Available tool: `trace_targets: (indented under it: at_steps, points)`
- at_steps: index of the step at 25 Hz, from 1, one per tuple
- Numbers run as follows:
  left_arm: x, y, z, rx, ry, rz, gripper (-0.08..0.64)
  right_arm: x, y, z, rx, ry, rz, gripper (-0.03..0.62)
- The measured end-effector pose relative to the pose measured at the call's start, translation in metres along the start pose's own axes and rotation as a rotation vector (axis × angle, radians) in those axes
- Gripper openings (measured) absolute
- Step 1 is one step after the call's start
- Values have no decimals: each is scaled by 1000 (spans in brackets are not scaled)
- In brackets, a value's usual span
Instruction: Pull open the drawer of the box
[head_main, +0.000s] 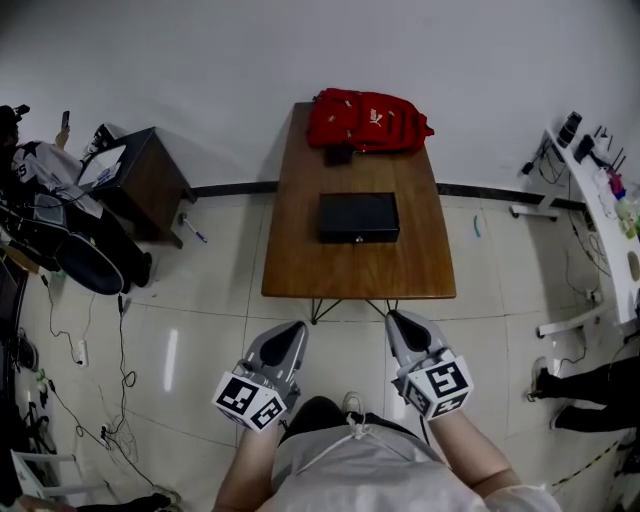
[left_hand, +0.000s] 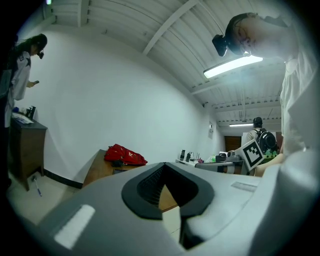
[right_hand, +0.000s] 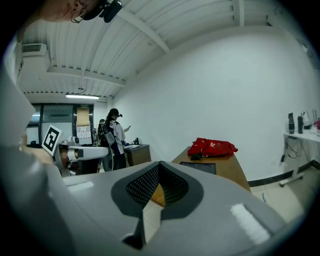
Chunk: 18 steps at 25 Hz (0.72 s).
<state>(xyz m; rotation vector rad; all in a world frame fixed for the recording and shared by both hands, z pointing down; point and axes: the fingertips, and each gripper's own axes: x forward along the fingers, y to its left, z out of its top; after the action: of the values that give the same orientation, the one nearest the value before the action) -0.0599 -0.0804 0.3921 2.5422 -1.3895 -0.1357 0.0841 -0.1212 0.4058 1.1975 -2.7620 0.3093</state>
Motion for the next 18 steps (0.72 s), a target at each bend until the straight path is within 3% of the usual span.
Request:
trace_targets:
  at_steps: [6,18]
  points:
    - [31,32,5,-8,12,-6,6,42,-15,-4,16,45,-7,2]
    - [114,122,-5,-9,77,-46,6,138,-72,-20,23,150,-156,2]
